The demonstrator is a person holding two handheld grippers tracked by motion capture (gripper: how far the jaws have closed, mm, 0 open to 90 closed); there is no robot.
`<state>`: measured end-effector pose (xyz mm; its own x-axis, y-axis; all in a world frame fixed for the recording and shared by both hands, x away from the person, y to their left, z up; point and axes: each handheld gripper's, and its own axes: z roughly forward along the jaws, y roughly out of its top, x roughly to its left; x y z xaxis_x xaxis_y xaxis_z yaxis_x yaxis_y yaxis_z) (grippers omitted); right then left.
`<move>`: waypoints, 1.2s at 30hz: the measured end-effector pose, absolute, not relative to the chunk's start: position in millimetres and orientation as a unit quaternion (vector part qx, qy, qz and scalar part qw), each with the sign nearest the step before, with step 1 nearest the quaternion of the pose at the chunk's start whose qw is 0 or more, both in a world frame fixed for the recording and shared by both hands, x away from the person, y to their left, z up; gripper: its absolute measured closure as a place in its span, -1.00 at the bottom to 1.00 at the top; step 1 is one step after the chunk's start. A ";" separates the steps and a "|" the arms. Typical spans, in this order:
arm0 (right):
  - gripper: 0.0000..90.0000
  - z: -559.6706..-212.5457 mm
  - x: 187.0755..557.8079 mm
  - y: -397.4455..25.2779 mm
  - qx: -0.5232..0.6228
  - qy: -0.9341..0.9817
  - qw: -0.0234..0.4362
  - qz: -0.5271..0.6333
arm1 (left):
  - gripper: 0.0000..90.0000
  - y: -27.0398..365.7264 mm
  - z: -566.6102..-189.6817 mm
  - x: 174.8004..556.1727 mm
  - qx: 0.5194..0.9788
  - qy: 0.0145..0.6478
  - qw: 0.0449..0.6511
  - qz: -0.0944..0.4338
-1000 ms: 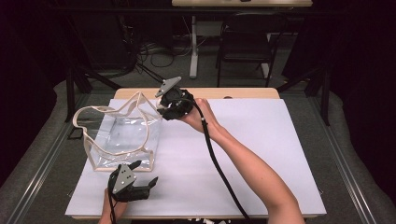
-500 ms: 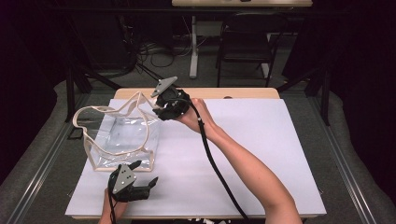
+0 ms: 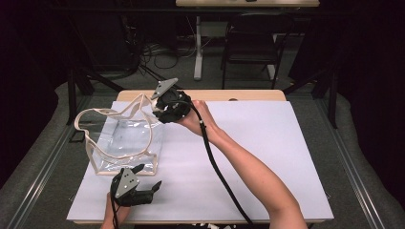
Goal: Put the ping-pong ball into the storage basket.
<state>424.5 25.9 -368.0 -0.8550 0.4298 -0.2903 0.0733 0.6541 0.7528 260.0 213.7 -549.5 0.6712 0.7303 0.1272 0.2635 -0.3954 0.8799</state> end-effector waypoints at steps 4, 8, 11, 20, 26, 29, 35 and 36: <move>0.13 -366.5 424.2 27.2 0.139 0.880 0.230 0.392 | -0.64 213.8 -549.5 260.1 0.794 0.313 0.453 0.258; 0.13 -363.9 422.0 29.4 0.138 0.880 0.228 0.394 | -0.64 213.8 -549.4 259.9 0.794 0.313 0.452 0.258; 0.13 -362.2 420.5 31.2 0.134 0.880 0.229 0.395 | -0.64 213.8 -549.5 260.0 0.794 0.313 0.453 0.258; 0.13 -359.0 417.5 36.5 0.128 0.880 0.229 0.397 | -0.64 214.1 -549.4 260.0 0.794 0.313 0.453 0.258; 0.13 -356.6 414.5 40.0 0.123 0.879 0.230 0.399 | -0.64 213.6 -549.5 259.9 0.794 0.313 0.453 0.257; 0.13 -355.7 412.9 42.2 0.119 0.879 0.231 0.400 | -0.64 213.7 -549.5 260.1 0.794 0.313 0.453 0.258; 0.13 -354.8 409.4 47.6 0.113 0.881 0.228 0.400 | -0.64 213.4 -549.6 260.0 0.794 0.313 0.453 0.257; 0.13 -354.7 409.1 48.5 0.110 0.881 0.229 0.399 | -0.64 213.5 -549.6 260.1 0.794 0.313 0.453 0.257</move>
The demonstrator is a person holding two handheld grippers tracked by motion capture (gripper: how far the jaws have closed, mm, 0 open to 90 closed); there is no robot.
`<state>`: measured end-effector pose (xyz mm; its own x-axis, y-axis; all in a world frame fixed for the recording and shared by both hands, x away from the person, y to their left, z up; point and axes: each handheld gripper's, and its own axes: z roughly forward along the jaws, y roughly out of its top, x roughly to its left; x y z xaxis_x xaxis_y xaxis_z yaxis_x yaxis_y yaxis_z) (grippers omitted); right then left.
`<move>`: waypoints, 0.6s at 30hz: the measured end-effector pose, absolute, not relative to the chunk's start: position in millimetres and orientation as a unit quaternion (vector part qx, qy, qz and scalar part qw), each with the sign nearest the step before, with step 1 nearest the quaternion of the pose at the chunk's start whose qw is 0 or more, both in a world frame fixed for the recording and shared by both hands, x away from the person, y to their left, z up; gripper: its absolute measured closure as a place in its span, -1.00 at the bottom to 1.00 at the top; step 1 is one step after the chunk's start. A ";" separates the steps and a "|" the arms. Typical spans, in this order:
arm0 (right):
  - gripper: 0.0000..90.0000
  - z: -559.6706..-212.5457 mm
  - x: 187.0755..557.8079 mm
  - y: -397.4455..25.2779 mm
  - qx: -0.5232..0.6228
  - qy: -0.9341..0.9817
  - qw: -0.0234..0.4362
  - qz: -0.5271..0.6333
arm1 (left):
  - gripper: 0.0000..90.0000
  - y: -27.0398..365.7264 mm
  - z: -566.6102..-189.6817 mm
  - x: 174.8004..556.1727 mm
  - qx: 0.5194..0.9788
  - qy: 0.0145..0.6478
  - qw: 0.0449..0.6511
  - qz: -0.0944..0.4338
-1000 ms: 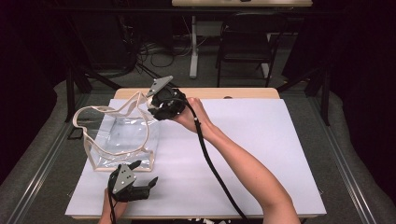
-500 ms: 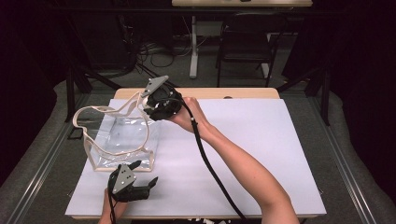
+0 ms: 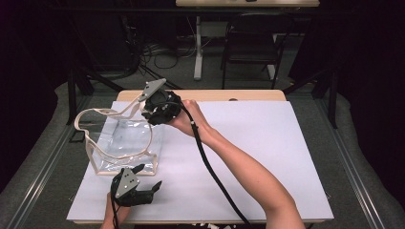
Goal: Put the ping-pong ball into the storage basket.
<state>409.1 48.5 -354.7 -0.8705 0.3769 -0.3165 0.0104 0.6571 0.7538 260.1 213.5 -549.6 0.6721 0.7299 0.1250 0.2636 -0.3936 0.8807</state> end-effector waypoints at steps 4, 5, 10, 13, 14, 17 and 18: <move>0.13 -355.1 407.2 52.5 0.107 0.883 0.226 0.398 | -0.64 213.6 -549.6 260.1 0.794 0.313 0.453 0.257; 0.13 -355.3 407.2 53.6 0.104 0.882 0.228 0.398 | -0.64 213.6 -549.6 260.1 0.794 0.313 0.453 0.257; 0.13 -355.5 404.8 57.9 0.101 0.883 0.224 0.399 | -0.64 213.7 -549.6 260.1 0.794 0.313 0.454 0.257; 0.13 -355.6 403.7 59.8 0.099 0.884 0.221 0.400 | -0.64 213.8 -549.6 260.3 0.794 0.312 0.453 0.257; 0.13 -355.5 403.4 60.4 0.098 0.884 0.221 0.399 | -0.64 213.7 -549.6 260.4 0.794 0.312 0.453 0.257; 0.13 -356.4 402.0 62.6 0.095 0.885 0.220 0.399 | -0.64 213.6 -549.7 260.3 0.794 0.313 0.453 0.257; 0.13 -356.5 401.5 63.1 0.094 0.886 0.219 0.397 | -0.64 213.7 -549.7 260.3 0.794 0.313 0.453 0.257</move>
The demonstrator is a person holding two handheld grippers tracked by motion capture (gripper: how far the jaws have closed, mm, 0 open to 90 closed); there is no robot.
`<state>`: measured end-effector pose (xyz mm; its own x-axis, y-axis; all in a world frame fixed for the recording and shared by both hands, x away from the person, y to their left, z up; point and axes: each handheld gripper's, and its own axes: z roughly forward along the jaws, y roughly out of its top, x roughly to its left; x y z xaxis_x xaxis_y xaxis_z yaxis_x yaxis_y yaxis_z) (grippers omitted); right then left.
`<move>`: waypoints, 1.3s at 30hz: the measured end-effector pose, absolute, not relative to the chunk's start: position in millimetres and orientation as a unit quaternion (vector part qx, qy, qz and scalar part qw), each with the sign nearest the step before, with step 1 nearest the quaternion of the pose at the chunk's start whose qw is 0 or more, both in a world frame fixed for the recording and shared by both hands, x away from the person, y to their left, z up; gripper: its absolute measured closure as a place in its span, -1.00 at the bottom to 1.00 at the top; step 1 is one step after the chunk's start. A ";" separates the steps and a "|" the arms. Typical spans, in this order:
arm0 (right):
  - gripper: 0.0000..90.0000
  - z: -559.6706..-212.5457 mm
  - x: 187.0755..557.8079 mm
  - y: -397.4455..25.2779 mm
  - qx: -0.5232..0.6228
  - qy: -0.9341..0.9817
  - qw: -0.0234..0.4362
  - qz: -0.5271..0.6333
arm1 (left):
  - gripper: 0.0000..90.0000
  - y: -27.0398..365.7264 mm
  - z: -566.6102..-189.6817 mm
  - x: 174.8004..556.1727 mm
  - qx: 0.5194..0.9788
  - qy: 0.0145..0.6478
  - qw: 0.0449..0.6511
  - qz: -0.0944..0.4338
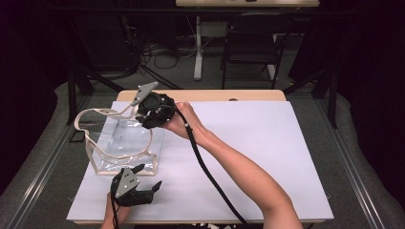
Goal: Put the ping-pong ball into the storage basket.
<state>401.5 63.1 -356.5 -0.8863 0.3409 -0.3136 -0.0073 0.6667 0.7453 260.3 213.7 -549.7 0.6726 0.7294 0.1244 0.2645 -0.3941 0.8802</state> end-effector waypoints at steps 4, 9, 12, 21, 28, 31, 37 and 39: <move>0.13 -357.4 400.5 65.2 0.091 0.887 0.217 0.397 | -0.64 213.7 -549.7 260.4 0.794 0.312 0.453 0.257; 0.13 -358.9 398.3 68.5 0.087 0.888 0.214 0.397 | -0.64 213.3 -549.9 260.2 0.794 0.314 0.453 0.256; 0.13 -359.9 396.2 70.9 0.085 0.889 0.213 0.396 | -0.64 213.4 -549.8 260.2 0.794 0.314 0.454 0.256; 0.13 -363.6 391.7 77.7 0.076 0.893 0.206 0.392 | -0.64 213.9 -549.6 260.2 0.795 0.312 0.453 0.257; 0.13 -366.6 389.4 81.4 0.071 0.895 0.203 0.391 | -0.64 213.5 -549.6 260.0 0.795 0.312 0.453 0.256; 0.13 -367.6 388.8 82.8 0.069 0.897 0.201 0.388 | -0.64 213.6 -549.7 260.1 0.794 0.313 0.453 0.257; 0.13 -369.5 387.4 85.0 0.067 0.900 0.197 0.383 | -0.64 213.6 -549.6 260.1 0.794 0.312 0.454 0.256; 0.13 -370.8 387.1 85.8 0.066 0.901 0.197 0.382 | -0.64 213.8 -549.6 260.2 0.795 0.312 0.453 0.257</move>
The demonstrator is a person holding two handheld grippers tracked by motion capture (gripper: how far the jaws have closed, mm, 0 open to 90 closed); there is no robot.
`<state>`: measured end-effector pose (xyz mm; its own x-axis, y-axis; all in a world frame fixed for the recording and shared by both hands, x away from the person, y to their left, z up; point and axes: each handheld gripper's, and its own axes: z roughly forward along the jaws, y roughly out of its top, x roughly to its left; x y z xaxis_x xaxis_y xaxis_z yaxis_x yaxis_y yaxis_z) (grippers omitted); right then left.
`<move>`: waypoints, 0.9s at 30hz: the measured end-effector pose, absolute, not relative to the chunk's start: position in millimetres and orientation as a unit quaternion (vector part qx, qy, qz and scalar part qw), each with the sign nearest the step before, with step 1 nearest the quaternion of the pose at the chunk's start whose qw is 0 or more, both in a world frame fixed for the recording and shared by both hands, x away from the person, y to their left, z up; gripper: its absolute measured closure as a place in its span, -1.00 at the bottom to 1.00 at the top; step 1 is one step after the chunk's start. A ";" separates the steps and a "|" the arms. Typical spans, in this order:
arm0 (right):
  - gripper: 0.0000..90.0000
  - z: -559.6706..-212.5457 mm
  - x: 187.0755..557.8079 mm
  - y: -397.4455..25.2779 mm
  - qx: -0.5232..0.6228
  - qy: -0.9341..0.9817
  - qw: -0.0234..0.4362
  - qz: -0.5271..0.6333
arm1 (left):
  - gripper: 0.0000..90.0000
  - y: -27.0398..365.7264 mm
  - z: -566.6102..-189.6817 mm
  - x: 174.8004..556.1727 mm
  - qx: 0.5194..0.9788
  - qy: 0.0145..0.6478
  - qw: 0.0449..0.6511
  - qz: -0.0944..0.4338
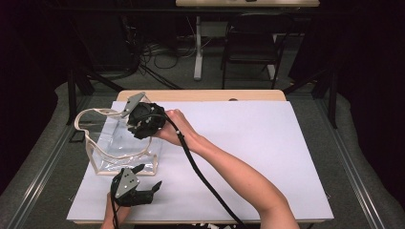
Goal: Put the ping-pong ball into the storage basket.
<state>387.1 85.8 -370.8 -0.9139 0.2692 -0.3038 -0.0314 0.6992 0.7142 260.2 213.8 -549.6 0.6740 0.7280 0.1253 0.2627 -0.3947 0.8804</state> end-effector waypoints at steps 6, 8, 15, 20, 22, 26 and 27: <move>0.13 -373.5 386.3 87.8 0.062 0.903 0.195 0.378 | -0.64 213.5 -549.6 260.0 0.795 0.312 0.453 0.256; 0.13 -374.2 386.1 88.3 0.061 0.904 0.195 0.376 | -0.64 213.5 -549.6 260.1 0.795 0.312 0.453 0.256; 0.13 -376.7 385.5 89.4 0.061 0.907 0.191 0.371 | -0.64 213.5 -549.6 260.0 0.795 0.312 0.453 0.256; 0.13 -377.8 385.3 90.2 0.061 0.910 0.188 0.366 | -0.64 213.3 -549.7 260.0 0.795 0.312 0.454 0.256; 0.13 -378.2 385.4 90.7 0.059 0.909 0.189 0.365 | -0.64 213.1 -549.7 259.8 0.795 0.312 0.454 0.255; 0.13 -378.9 385.4 91.3 0.059 0.911 0.188 0.362 | -0.64 213.6 -549.5 260.0 0.795 0.312 0.453 0.257; 0.13 -379.2 385.5 91.4 0.059 0.911 0.187 0.362 | -0.64 213.5 -549.6 260.0 0.794 0.312 0.454 0.256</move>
<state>385.5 91.4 -379.2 -0.9232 0.2423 -0.2984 -0.0286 0.7310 0.6818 260.0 213.5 -549.6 0.6734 0.7288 0.1240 0.2633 -0.3932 0.8810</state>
